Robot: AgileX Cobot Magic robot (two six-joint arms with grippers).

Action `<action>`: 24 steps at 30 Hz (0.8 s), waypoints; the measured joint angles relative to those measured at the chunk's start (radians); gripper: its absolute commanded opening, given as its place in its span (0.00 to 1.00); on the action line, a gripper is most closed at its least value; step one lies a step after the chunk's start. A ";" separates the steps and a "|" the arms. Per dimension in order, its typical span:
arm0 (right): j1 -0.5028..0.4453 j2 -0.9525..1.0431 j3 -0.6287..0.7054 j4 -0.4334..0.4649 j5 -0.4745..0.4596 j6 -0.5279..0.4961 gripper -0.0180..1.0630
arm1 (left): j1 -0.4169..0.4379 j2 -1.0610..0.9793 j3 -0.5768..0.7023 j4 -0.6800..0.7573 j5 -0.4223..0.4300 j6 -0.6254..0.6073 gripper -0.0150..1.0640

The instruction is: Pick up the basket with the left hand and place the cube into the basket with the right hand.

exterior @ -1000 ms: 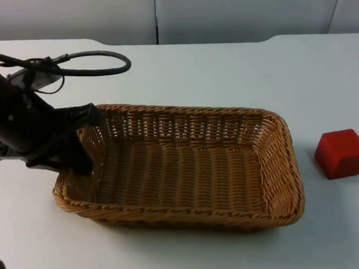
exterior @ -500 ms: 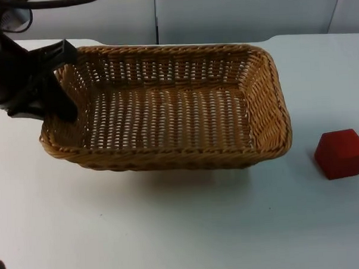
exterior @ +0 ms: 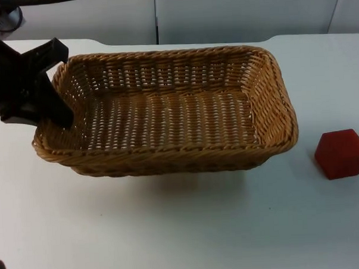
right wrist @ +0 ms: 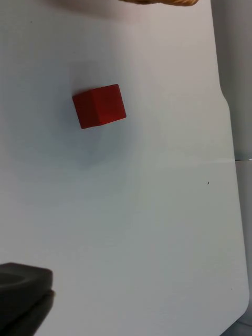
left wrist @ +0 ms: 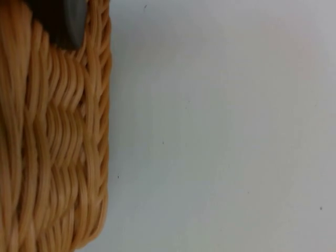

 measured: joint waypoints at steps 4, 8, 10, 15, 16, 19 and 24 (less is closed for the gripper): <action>0.000 0.000 0.000 0.000 0.000 0.000 0.01 | 0.027 0.000 0.000 -0.004 0.029 -0.002 0.01; 0.000 0.000 0.000 0.000 0.000 0.000 0.01 | 0.027 0.000 0.000 -0.013 0.040 -0.002 0.01; 0.000 0.000 0.000 0.000 0.000 0.000 0.01 | 0.027 0.000 0.000 -0.022 0.042 -0.002 0.01; 0.000 0.000 0.000 0.000 0.000 0.000 0.01 | 0.027 0.000 0.000 -0.034 0.042 -0.002 0.01; 0.000 0.000 0.000 0.000 0.000 0.000 0.01 | 0.029 0.000 0.000 -0.034 0.042 -0.002 0.01; 0.000 0.000 0.000 0.000 0.000 0.000 0.01 | 0.029 0.000 0.000 -0.034 0.042 -0.002 0.01; 0.000 0.000 0.000 0.000 0.000 0.000 0.01 | 0.029 0.000 0.000 -0.035 0.042 0.000 0.01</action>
